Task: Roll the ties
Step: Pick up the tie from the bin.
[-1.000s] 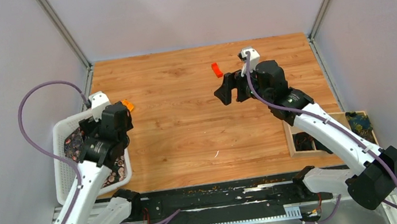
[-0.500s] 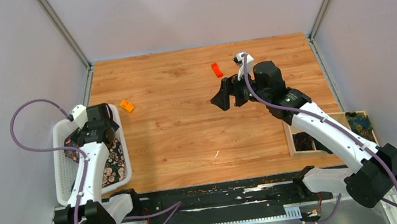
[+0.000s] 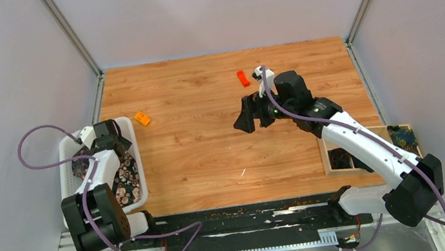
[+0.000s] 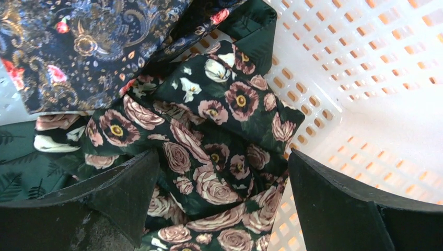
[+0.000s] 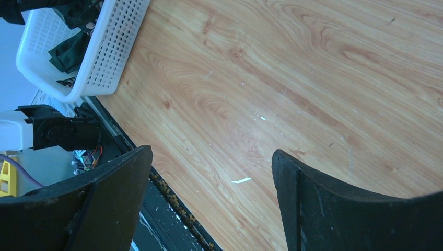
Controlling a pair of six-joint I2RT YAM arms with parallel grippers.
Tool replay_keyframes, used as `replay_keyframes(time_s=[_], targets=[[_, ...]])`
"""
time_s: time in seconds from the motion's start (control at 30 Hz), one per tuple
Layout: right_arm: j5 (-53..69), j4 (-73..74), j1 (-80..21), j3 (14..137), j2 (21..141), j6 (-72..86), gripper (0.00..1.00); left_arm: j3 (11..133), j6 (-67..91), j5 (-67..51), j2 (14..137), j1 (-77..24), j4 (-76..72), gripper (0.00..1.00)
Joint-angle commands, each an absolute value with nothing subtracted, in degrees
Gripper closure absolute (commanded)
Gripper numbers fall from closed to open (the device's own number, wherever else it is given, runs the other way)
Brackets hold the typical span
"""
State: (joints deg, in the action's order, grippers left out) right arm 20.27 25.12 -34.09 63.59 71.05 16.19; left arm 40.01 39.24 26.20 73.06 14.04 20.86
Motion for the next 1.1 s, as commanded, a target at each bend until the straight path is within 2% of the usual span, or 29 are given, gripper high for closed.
replay_keyframes(time_s=[0.0, 0.1, 0.43, 0.5, 0.87, 1.07], targets=[[19.5, 26.2, -35.6, 66.7, 70.8, 16.2, 0.14, 40.0, 40.7, 23.8, 74.8, 15.6, 15.4, 0.03], [19.0, 26.6, -36.5, 67.4, 71.5, 16.4, 0.14, 39.5, 40.9, 22.9, 75.0, 15.9, 14.6, 0.14], [16.7, 27.5, -39.6, 69.8, 74.7, 16.9, 0.14, 38.8, 39.9, 21.5, 67.6, 16.0, 14.4, 0.89], [16.5, 27.7, -40.0, 70.5, 75.4, 17.0, 0.14, 39.9, 39.5, 21.3, 65.6, 16.0, 16.1, 1.00], [14.5, 28.4, -41.5, 72.4, 75.8, 17.4, 0.14, 50.8, 36.8, 19.4, 51.9, 16.0, 24.4, 1.00], [13.0, 28.7, -41.7, 72.8, 75.3, 17.8, 0.14, 57.5, 36.0, 12.2, 48.4, 16.0, 23.7, 1.00]])
